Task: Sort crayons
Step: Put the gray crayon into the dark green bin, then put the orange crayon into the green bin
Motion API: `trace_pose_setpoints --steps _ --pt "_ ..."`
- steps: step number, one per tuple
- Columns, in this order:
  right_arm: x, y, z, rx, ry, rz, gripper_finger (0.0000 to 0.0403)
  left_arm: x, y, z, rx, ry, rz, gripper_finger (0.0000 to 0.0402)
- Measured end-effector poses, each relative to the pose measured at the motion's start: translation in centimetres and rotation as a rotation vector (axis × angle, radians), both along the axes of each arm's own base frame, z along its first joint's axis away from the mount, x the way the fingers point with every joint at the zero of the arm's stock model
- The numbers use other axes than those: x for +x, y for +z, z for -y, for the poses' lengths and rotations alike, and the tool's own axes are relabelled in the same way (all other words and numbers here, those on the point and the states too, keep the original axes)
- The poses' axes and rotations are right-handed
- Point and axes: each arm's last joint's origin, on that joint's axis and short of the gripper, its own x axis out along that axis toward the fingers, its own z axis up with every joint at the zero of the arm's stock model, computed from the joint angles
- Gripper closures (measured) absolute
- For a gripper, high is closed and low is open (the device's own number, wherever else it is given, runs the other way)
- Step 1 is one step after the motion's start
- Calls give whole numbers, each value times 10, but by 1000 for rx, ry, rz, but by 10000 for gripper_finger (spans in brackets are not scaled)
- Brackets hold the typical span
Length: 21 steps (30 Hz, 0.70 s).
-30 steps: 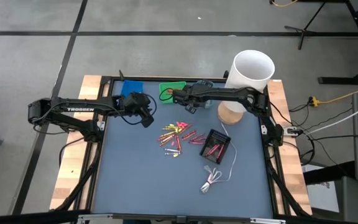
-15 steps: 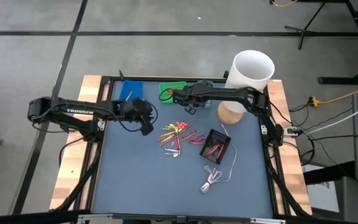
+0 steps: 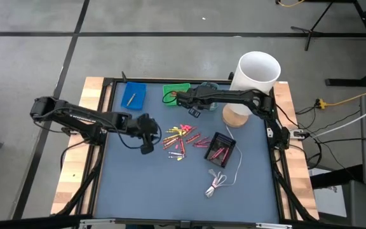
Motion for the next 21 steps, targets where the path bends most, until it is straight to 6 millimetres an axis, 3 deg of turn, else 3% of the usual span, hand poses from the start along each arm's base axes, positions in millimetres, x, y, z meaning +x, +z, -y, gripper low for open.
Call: trace_pose_setpoints --steps 4,10,21 --pt "4 0 -14 -8 34 2 274 5 -12 11 1 -38 -51 317" --pt "12 0 -50 -7 122 1 274 16 -33 23 8 -81 -104 317" --pt "14 0 -127 -2 304 -52 274 30 -58 24 71 -45 -130 317"
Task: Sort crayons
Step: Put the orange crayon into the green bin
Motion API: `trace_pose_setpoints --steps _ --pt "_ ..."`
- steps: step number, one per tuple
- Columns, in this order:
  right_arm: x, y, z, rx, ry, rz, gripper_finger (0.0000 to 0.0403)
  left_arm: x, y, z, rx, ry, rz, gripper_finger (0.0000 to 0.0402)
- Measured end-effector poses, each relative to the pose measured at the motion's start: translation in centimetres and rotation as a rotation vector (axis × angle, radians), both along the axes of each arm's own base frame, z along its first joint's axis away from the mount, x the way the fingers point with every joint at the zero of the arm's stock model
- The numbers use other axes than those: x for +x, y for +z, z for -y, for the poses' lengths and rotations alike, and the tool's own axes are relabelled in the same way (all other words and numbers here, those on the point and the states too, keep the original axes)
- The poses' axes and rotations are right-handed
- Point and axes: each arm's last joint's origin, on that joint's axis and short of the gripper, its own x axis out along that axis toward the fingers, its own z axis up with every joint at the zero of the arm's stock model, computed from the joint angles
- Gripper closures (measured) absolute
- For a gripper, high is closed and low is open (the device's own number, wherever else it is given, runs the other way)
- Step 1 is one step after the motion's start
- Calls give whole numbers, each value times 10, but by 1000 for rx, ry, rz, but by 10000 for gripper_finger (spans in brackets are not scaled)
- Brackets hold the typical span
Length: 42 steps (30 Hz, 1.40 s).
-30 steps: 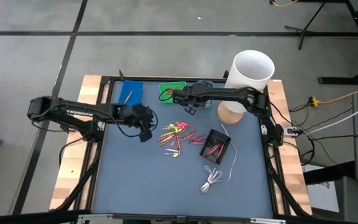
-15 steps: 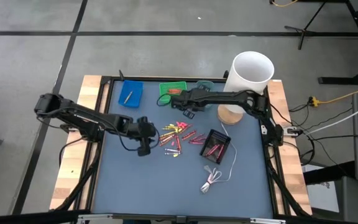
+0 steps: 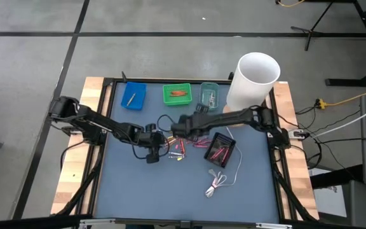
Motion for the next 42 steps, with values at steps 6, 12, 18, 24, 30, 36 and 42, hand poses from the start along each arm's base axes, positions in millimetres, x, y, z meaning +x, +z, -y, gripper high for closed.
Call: trace_pose_setpoints --steps 6,12,18,24,30,36,42 --pt "-5 0 -37 -2 90 -29 274 1 0 -1 42 26 15 317" --pt "-9 0 -64 -5 156 -36 274 2 -3 -3 50 36 7 317" --pt "-12 0 -77 -6 188 -42 274 6 -16 -5 52 43 -30 317" --pt "-12 0 -77 2 188 -44 274 10 -23 -5 54 44 -33 317" --pt "-13 0 -77 0 189 -55 274 10 -24 -5 54 44 -36 322" --pt "-15 0 -76 -4 188 -83 274 9 -24 -4 48 40 -38 363" --pt "-15 0 -76 -4 189 -82 274 9 -24 -5 52 43 -41 396"
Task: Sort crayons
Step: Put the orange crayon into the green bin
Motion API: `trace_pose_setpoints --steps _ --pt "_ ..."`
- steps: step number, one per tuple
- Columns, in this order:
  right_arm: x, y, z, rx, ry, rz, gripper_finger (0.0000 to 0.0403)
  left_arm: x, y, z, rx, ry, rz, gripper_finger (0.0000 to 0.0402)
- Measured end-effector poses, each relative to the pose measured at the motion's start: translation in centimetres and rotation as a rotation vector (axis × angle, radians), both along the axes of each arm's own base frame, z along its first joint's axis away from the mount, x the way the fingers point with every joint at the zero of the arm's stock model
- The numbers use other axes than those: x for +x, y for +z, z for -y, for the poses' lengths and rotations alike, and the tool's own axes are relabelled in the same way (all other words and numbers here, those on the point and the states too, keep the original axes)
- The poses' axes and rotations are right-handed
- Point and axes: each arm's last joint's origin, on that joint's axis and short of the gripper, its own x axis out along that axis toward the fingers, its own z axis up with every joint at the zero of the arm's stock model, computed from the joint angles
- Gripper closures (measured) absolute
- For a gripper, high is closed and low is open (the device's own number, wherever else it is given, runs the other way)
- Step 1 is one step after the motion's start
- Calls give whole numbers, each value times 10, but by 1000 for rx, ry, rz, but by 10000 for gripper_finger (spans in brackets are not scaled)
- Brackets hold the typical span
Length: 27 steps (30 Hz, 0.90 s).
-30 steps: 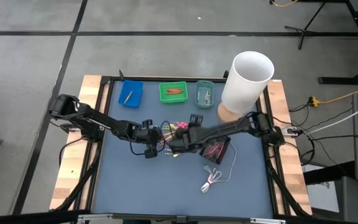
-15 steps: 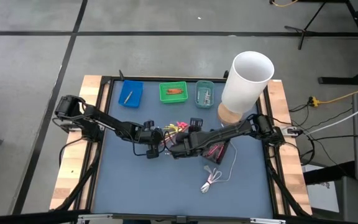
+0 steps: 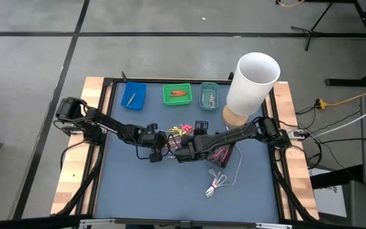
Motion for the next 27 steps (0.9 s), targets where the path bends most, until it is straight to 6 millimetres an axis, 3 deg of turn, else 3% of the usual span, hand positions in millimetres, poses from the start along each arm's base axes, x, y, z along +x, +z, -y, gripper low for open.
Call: trace_pose_setpoints --steps 18,27 --pt "0 -3 -5 203 71 -89 274 -3 24 -3 23 14 93 396" --pt "0 -3 -5 202 118 -111 274 -3 39 -28 137 65 151 396"
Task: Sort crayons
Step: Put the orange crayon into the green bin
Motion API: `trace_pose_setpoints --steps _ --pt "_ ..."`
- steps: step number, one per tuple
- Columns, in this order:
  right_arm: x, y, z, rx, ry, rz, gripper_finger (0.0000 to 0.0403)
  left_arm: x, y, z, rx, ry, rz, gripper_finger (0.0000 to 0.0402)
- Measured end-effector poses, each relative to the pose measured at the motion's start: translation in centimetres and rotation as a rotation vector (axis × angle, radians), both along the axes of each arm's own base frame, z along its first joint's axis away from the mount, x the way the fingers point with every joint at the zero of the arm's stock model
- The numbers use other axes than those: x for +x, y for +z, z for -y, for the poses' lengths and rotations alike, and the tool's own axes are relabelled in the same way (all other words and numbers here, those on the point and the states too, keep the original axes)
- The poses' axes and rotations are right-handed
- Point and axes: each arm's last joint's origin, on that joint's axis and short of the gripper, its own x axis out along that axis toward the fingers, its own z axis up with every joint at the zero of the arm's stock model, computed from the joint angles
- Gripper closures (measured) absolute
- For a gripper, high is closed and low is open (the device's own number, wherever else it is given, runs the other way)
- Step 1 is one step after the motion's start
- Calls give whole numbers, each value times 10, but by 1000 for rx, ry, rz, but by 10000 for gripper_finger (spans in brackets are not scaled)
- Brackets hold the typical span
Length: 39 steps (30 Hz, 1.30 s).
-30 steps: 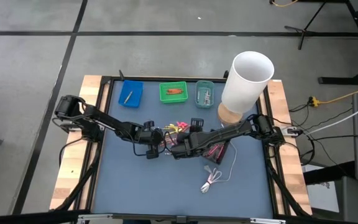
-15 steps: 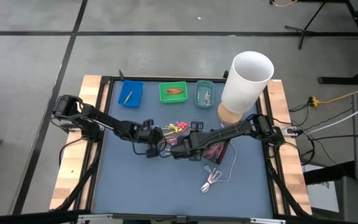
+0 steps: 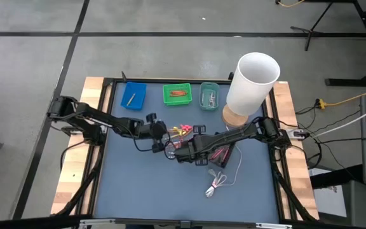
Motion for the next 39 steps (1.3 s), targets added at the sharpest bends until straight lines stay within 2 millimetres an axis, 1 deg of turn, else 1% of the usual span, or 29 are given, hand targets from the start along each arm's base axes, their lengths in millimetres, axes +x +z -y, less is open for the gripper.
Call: trace_pose_setpoints --steps 8,12,16,21,28,31,35,39 --pt "3 0 -1 8 0 34 274 8 12 -39 102 50 111 395" --pt "5 0 -1 13 4 53 274 11 20 -59 187 54 163 395" --pt "6 0 -1 13 28 46 274 10 25 -77 264 63 181 395" --pt "6 0 -1 13 34 44 274 4 28 -99 321 102 166 395" --pt "7 0 -2 13 128 23 274 -6 27 -129 286 131 187 395" --pt "7 0 -2 11 171 5 274 -9 25 -138 265 136 194 395" --pt "8 0 -1 9 199 -7 274 -12 24 -146 223 107 213 392" --pt "9 0 5 8 201 -14 274 -14 24 -148 204 97 227 375"
